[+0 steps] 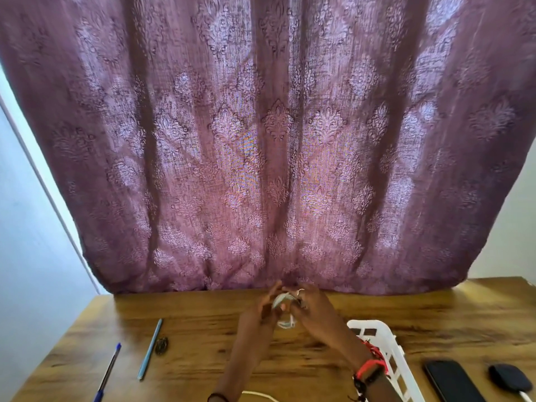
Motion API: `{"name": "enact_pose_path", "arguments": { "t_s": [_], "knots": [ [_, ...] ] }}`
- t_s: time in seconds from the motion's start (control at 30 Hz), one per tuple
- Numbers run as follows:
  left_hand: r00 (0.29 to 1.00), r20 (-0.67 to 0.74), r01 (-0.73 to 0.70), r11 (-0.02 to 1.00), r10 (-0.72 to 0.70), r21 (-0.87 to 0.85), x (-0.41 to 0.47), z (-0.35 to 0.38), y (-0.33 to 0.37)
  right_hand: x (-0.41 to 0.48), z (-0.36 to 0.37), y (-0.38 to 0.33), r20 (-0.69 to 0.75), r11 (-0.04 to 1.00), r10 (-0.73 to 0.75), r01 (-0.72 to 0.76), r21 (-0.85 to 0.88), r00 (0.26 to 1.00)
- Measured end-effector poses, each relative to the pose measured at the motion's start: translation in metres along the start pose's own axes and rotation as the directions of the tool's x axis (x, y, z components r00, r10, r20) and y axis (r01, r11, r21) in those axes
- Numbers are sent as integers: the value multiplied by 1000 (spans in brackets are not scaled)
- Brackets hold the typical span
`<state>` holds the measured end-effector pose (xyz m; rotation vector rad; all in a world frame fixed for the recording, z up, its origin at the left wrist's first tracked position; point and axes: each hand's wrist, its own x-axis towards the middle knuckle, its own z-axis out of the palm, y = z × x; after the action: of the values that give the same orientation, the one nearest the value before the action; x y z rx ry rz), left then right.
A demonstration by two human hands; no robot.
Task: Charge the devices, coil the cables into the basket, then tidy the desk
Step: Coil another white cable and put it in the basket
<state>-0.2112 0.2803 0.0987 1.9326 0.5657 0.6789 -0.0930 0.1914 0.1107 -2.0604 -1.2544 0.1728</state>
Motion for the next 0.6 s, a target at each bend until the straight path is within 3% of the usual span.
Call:
{"name": "enact_pose_path", "arguments": {
  "t_s": [0.17,0.3,0.43,0.6],
  "knots": [
    [987,105,-143,952,119,271,11,-12,10,7,-10,-7,79,998,-62,59,36,995],
    [986,79,-164,949,148,268,11,-15,8,9,-20,-9,124,986,-104,85,145,987],
    [973,91,-224,962,212,154,11,-17,7,12,-36,-12,183,966,-188,148,212,965],
    [950,28,-312,939,311,144,6,-17,14,17,-51,-11,277,894,-229,89,439,933]
  ]
}}
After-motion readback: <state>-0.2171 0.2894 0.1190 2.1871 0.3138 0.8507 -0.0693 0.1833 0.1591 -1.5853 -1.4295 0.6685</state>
